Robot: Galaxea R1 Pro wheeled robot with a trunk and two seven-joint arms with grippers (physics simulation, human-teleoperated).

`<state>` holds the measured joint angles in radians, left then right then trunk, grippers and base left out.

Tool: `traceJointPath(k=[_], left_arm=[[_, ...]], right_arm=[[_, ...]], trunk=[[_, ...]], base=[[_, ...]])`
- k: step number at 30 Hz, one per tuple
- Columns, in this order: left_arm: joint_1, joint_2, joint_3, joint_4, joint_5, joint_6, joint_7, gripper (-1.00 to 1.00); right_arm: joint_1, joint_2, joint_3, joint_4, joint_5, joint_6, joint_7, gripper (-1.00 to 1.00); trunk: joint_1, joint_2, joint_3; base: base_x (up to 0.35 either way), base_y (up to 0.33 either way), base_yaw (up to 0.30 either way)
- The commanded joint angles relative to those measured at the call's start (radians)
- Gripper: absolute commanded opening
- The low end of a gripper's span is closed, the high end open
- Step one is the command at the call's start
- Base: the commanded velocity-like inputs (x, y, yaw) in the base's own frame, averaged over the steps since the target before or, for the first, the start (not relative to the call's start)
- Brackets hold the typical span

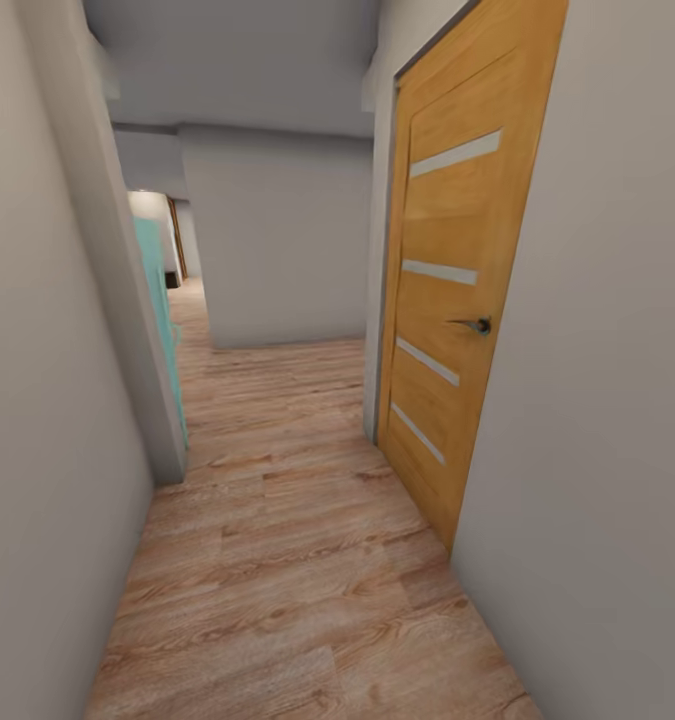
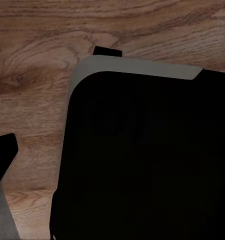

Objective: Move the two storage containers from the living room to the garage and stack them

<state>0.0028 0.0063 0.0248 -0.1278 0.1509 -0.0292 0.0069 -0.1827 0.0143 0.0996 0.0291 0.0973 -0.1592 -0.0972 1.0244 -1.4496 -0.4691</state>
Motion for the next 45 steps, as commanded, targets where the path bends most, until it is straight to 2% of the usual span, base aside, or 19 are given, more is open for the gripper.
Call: traceJointPath(k=[1, 15, 30, 45], left_arm=[[0.0, 0.0, 0.002, -0.001, 0.006, -0.001, 0.001, 1.0], [0.0, 0.0, 0.003, -0.001, 0.006, -0.001, 0.001, 1.0], [0.0, 0.0, 0.003, -0.001, 0.006, -0.001, 0.001, 1.0], [0.0, -0.001, 0.003, 0.0, 0.006, 0.0, 0.001, 1.0]], right_arm=[[-0.001, 0.0, 0.006, 0.003, 0.011, -0.003, -0.009, 1.0], [-0.001, 0.0, 0.003, 0.003, 0.005, -0.005, -0.011, 1.0], [-0.001, -0.002, 0.003, 0.003, 0.002, -0.006, -0.013, 1.0], [-0.001, -0.007, 0.007, 0.003, 0.013, -0.006, -0.013, 1.0]], trunk=[[0.001, 0.0, -0.001], [0.001, 0.0, -0.001], [0.001, 0.0, -0.001], [0.001, 0.0, -0.001]], base=[[0.322, 0.0, 0.0], [0.322, 0.0, 0.008], [0.322, 0.0, 0.23], [0.322, 0.0, 0.01]])
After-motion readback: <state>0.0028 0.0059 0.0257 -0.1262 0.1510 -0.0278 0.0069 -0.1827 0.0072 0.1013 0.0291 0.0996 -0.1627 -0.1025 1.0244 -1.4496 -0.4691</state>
